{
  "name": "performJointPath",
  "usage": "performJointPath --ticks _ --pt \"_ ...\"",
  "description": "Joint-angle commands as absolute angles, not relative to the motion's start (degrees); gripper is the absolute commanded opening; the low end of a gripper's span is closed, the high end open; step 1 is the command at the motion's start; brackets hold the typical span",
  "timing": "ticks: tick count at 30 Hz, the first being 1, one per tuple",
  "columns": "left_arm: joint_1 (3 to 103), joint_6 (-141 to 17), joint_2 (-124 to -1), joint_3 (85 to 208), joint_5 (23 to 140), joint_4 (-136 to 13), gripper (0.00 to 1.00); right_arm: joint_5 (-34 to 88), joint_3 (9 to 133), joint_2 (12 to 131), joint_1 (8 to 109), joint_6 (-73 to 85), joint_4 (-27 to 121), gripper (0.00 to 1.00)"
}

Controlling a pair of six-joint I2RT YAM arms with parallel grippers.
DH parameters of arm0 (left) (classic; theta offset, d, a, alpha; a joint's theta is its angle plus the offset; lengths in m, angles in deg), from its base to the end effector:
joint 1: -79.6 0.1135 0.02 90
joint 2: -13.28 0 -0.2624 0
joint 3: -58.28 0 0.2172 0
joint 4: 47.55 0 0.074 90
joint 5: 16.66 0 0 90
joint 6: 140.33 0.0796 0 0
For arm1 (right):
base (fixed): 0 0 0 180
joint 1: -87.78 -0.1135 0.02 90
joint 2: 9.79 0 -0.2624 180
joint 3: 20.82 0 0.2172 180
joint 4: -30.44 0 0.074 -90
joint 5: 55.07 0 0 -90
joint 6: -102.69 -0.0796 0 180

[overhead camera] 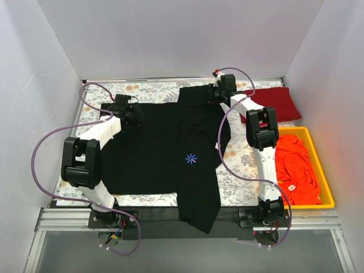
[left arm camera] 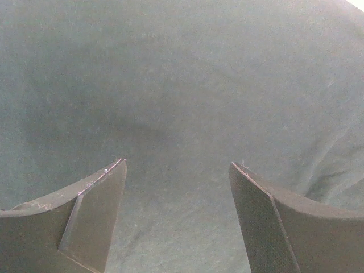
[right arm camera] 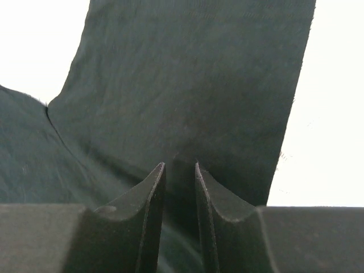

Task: Fold and stack the t-shirts
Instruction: Flatten the tshirt out

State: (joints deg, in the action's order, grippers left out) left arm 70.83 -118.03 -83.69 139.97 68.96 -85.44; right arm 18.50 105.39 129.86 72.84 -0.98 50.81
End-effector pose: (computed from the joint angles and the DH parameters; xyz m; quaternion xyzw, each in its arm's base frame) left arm 0.3501 -0.0479 0.1940 -0.4769 0.8195 -0.1669 0.2704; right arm 0.5315 0.1651 0.1492 -0.0770 0.8723 0.2373 0.4205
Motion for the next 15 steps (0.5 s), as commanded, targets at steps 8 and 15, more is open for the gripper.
performJointPath --ticks 8,15 --pt "70.2 -116.9 -80.1 136.8 69.4 -84.9 0.68 17.4 108.2 134.5 74.5 -10.2 45.2 0.3" --pt "70.2 -117.5 -80.8 136.4 69.9 -84.8 0.68 13.5 114.1 139.9 75.4 -15.3 43.8 0.38"
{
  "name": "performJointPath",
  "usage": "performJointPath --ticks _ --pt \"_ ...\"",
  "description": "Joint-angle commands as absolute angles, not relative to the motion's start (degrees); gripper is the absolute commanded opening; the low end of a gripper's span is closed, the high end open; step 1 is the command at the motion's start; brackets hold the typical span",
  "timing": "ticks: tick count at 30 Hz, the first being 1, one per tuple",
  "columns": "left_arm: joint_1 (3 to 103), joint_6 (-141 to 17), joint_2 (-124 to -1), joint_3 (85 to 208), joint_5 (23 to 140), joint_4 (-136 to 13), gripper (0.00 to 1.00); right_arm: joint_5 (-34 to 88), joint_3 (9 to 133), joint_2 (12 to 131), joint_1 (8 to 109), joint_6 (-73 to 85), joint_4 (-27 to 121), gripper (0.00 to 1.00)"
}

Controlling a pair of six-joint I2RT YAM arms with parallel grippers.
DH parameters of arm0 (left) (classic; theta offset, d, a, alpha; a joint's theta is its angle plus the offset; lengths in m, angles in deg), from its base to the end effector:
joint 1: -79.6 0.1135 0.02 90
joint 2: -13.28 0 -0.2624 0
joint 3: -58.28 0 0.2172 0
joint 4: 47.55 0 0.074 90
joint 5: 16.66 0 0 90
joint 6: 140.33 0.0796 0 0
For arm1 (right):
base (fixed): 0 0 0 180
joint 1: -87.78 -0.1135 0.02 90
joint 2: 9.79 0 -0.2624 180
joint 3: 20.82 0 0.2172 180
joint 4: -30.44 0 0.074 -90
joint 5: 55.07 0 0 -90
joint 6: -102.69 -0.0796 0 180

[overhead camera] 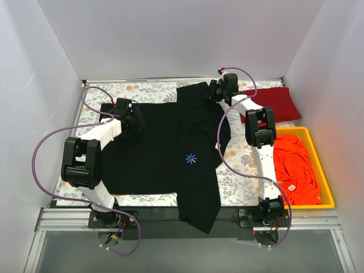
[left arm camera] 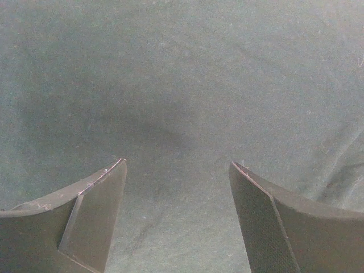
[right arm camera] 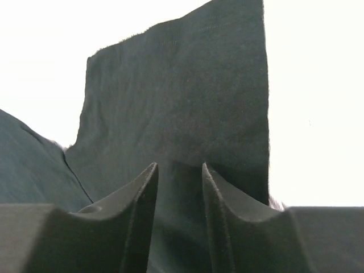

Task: Fold and stack the t-shirts
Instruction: Flatten the tshirt out

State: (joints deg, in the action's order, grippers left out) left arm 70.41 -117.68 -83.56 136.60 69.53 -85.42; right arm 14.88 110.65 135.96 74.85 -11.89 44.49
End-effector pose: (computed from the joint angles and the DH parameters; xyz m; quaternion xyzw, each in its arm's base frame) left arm 0.3386 -0.0494 0.1773 -0.4734 0.8315 -0.1540 0.2466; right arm 0.5576 0.1560 0.1370 -0.0030 0.8502 0.3038 0.4299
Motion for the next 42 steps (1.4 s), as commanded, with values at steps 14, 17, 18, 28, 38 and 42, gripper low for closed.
performJointPath --ticks 14,17,18,28,38,42 --pt "70.2 -119.2 -84.1 138.8 66.7 -84.0 0.68 7.2 108.3 128.9 78.6 -10.6 36.8 0.46" --pt "70.2 -119.1 -85.2 140.4 65.7 -84.1 0.68 8.6 97.6 119.9 78.6 -6.8 36.9 0.46" --pt "70.2 -119.0 -85.4 141.5 65.2 -84.5 0.68 10.6 94.8 117.6 78.6 -6.2 37.0 0.46" --pt "70.5 -118.4 -90.9 145.9 62.4 -84.7 0.68 17.0 71.9 101.7 77.7 -2.2 45.4 0.4" --pt "71.2 -119.0 -98.2 150.5 63.1 -84.8 0.68 23.4 68.7 102.4 76.5 -2.2 49.8 0.39" --pt "71.6 -119.2 -102.2 152.5 63.6 -84.9 0.68 25.8 71.9 107.2 76.5 -0.2 52.3 0.4"
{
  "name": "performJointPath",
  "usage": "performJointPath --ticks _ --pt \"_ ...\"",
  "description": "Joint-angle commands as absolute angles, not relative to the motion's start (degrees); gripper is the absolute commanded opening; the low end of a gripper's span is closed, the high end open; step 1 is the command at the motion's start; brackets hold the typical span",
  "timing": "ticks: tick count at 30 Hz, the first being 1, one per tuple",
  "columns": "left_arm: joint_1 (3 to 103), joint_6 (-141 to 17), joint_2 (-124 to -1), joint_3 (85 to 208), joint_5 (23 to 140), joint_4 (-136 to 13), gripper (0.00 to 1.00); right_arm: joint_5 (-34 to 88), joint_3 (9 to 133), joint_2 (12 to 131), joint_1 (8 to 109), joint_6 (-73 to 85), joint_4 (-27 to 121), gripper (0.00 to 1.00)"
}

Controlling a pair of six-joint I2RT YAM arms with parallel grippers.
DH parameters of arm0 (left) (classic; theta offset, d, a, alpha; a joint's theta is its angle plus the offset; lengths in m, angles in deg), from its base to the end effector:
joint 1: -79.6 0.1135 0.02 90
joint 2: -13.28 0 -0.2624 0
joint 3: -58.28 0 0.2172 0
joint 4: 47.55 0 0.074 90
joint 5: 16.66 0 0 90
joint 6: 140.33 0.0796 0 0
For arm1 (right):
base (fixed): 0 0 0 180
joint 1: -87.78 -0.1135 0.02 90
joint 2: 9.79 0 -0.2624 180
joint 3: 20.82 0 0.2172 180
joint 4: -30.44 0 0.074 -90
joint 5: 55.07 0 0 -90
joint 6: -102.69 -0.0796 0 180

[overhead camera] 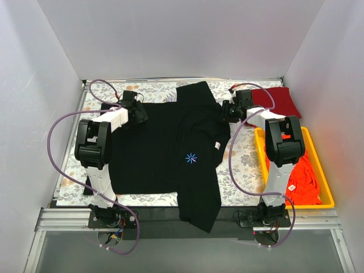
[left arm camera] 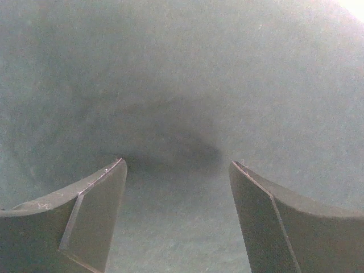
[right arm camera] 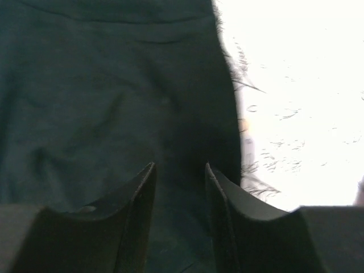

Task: Fold and stack the t-shirts
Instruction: Flatten the tshirt out

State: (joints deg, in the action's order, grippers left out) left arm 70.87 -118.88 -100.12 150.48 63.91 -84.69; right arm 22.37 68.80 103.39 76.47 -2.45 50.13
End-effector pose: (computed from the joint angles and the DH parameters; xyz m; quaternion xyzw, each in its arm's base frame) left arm 0.4040 -0.0488 0.1459 -0.4975 0.8199 -0.1080 0.2617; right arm 0.4211 0.1019 0.1640 -0.0129 0.9134 0.1880 0.3609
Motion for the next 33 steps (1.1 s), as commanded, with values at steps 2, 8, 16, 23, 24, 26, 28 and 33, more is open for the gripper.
performJointPath --ticks 2,8,16,23,24,26,28,33 --pt "71.8 -119.5 -103.7 153.2 63.9 -84.8 0.68 27.3 74.6 109.1 76.6 1.4 53.4 0.41" --pt "72.2 -119.5 -111.8 159.6 65.4 -85.1 0.68 29.9 85.1 117.9 78.9 2.5 55.0 0.43" --pt "72.4 -116.9 -116.7 173.4 68.7 -87.3 0.72 25.1 105.4 125.1 80.0 2.2 61.1 0.46" --pt "62.9 -109.0 -95.0 163.1 67.0 -87.3 0.76 24.6 87.3 102.5 79.0 1.5 61.2 0.55" --pt "58.8 -108.0 -92.4 161.1 66.6 -87.1 0.76 25.2 82.3 97.5 79.0 1.0 61.3 0.56" --pt "50.9 -106.0 -84.5 154.4 65.7 -87.3 0.76 26.7 73.2 88.3 78.9 0.6 63.9 0.62" --pt "36.2 -104.6 -79.4 149.6 65.1 -88.6 0.75 26.8 66.4 80.2 79.0 -0.4 68.4 0.64" --pt "20.4 -104.6 -77.9 146.7 64.3 -92.0 0.74 27.8 56.1 68.0 79.0 -2.3 70.3 0.73"
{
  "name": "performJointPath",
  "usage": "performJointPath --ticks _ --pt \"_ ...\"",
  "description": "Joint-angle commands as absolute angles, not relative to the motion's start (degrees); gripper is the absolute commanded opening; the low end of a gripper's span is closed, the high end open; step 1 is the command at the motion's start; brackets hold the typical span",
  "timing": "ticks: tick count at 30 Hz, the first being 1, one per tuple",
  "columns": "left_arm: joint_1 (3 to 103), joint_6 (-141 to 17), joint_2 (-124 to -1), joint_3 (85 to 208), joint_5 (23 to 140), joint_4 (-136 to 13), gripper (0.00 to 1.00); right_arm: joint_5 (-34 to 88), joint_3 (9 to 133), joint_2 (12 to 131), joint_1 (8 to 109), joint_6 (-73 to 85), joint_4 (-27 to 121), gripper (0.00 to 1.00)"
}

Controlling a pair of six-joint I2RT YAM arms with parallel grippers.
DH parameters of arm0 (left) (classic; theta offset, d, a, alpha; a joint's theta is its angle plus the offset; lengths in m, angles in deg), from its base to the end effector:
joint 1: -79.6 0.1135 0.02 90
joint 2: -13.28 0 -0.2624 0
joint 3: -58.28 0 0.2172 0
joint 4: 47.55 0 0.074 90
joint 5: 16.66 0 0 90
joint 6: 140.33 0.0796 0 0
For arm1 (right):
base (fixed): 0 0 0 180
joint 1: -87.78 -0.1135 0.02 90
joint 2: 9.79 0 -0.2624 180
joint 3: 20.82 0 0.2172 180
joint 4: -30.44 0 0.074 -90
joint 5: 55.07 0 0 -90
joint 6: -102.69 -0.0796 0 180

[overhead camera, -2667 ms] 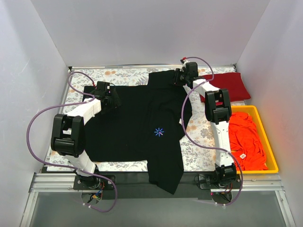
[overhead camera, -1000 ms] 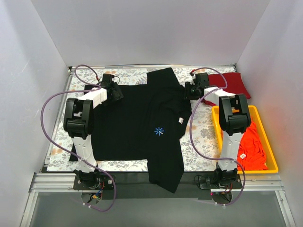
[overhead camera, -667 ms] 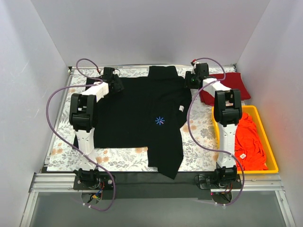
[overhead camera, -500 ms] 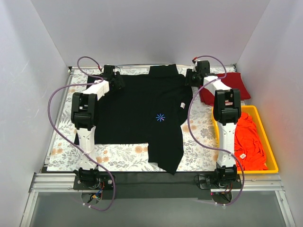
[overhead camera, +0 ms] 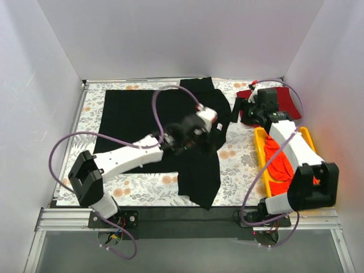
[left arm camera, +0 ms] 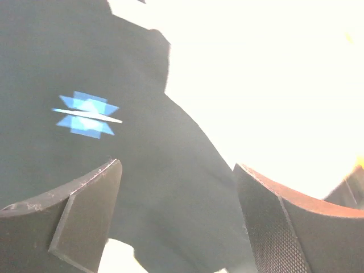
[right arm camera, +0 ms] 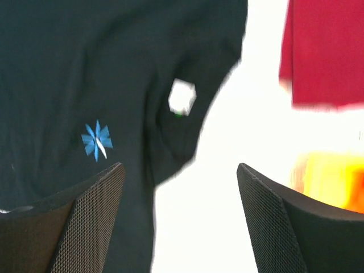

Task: Fold and stack the t-shirts
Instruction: Flatten the tshirt out

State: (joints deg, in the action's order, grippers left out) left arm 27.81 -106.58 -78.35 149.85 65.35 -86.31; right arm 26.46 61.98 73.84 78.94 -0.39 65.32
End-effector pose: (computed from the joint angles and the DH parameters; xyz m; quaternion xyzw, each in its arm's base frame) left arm 0.2337 -0.2790 0.2798 -0.0651 0.8979 -0.3118 0.3040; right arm 0.3263 0.0626 0.2820 -0.0008 0.8881 0.1510 0.4342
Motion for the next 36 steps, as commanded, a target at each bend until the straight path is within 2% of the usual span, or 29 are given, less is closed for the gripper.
performJointPath --ticks 1,4,8,11,24,27,28,29,30,31,36 --pt "18.3 -104.6 -78.4 146.7 64.5 -93.0 0.72 28.3 54.8 64.3 79.0 -3.0 70.5 0.73" --pt "10.1 -104.9 -81.1 147.7 64.3 -94.8 0.7 29.6 49.7 58.4 79.0 -3.7 71.5 0.74" --pt "5.5 -104.9 -86.3 149.9 64.3 -96.6 0.65 31.0 44.9 53.0 79.0 -3.7 72.9 0.74" --pt "4.9 -106.0 -90.1 151.2 65.0 -98.0 0.61 32.6 41.4 49.9 79.2 -3.7 73.3 0.74" --pt "3.5 -106.9 -99.7 152.8 68.5 -98.6 0.57 32.6 35.7 45.2 79.3 -4.1 73.8 0.73" --pt "3.2 -107.4 -100.4 152.8 68.6 -99.0 0.41 32.3 34.8 45.1 79.3 -4.3 73.8 0.73" --pt "3.2 -108.0 -100.5 152.8 67.9 -99.3 0.23 32.0 34.6 45.3 79.3 -4.3 73.7 0.73" --pt "3.2 -108.2 -100.5 152.8 67.4 -99.5 0.11 31.8 34.4 45.4 79.3 -4.4 73.6 0.73" --pt "3.2 -108.4 -100.0 152.7 67.0 -99.6 0.03 31.2 34.2 45.6 79.3 -4.4 73.5 0.72" --pt "3.3 -108.4 -99.4 152.6 66.7 -99.5 0.0 29.8 34.1 46.0 79.3 -4.4 73.5 0.72" --pt "5.8 -109.9 -91.7 150.7 68.3 -97.3 0.0 24.6 33.1 47.5 79.3 -4.4 71.2 0.68"
